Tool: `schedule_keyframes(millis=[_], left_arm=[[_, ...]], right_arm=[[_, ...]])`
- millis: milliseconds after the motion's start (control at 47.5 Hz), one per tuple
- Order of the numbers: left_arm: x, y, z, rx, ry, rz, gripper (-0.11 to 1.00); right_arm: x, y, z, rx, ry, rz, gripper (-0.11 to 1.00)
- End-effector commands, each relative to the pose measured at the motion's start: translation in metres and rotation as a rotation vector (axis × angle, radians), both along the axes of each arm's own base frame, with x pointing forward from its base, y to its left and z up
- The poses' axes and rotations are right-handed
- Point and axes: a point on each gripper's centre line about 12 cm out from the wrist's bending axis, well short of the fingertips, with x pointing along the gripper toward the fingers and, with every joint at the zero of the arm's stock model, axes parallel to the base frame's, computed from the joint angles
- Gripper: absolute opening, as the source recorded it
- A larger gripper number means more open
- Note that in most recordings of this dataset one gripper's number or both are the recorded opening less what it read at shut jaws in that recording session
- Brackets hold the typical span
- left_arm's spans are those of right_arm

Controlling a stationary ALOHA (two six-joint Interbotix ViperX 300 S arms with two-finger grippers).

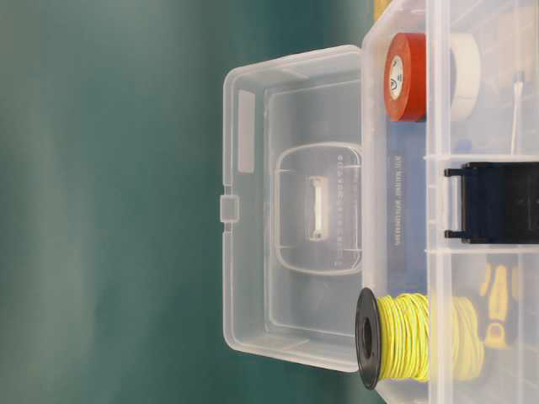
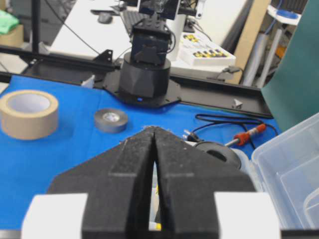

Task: Pick the nipper from the toolbox among several items.
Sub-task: 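Move the right gripper over the blue-handled pliers in the toolbox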

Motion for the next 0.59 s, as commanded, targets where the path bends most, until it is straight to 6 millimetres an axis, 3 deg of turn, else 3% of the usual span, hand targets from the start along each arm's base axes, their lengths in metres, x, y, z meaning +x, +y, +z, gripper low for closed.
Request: schedule_keyframes(millis=[0, 211, 400, 569], left_arm=[[0.002, 0.0, 0.009, -0.047, -0.025, 0.001, 0.0], [0.003, 0.0, 0.007, -0.045, -0.015, 0.001, 0.0], [0.004, 0.0, 0.007, -0.048, -0.018, 0.002, 0.0], [0.004, 0.0, 0.007, -0.047, -0.023, 0.0, 0.0]], right_arm=[[0.004, -0.005, 0.013, 0.009, -0.025, -0.025, 0.0], [0.036, -0.027, 0.024, 0.025, 0.18, -0.113, 0.0], [0.081, -0.053, 0.011, 0.056, 0.408, -0.186, 0.0], [0.128, -0.074, -0.017, 0.085, 0.618, -0.221, 0.02]])
